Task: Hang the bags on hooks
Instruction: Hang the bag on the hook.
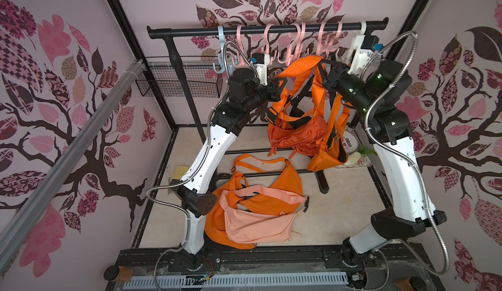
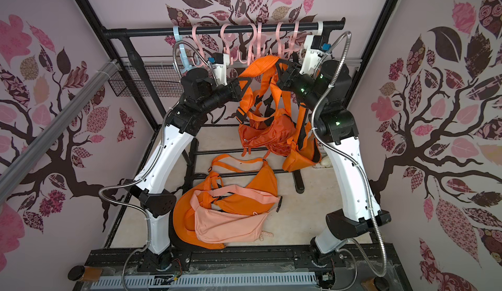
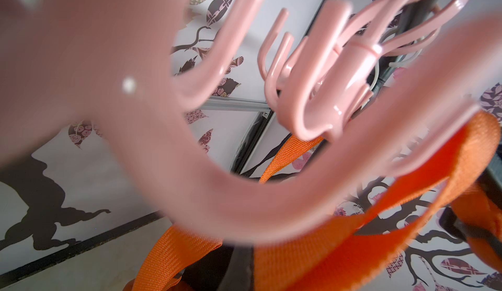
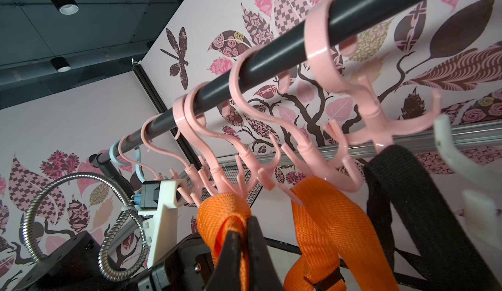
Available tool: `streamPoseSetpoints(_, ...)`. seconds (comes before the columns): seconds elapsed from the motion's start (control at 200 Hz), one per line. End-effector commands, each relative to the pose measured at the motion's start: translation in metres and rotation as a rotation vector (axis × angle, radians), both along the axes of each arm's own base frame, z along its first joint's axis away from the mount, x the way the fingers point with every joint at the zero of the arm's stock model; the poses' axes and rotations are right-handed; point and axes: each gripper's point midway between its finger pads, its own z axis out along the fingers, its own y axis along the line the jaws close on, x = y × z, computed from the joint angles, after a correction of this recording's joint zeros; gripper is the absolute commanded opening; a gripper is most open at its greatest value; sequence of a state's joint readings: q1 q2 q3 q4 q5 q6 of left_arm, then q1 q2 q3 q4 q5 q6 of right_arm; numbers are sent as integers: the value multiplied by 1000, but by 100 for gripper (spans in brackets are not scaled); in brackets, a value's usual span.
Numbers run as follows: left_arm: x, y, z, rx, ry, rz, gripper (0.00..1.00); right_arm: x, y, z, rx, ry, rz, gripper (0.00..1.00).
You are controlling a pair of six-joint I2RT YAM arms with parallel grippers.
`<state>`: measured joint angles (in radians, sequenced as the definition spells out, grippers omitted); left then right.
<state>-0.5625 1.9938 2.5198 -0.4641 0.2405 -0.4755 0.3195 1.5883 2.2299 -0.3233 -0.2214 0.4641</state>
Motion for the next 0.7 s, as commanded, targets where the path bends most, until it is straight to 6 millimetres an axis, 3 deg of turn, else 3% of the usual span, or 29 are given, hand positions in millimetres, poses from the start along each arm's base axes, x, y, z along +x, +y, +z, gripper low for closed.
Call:
streamPoseSetpoints(0.0, -19, 20, 41, -66, -68, 11, 0, -20, 3, 26, 20, -100, 62, 0)
streamPoseSetpoints(0.21, -25, 37, 50, -49, -103, 72, 0, -34, 39, 32, 21, -124, 300, 0)
streamPoseSetpoints(0.345, -35, 38, 58, -79, -118, 46, 0, -37, 48, 32, 9, -139, 291, 0)
streamPoseSetpoints(0.695, -14, 33, 34, -42, -45, 59, 0, -5, 65, 7, -9, -50, 308, 0)
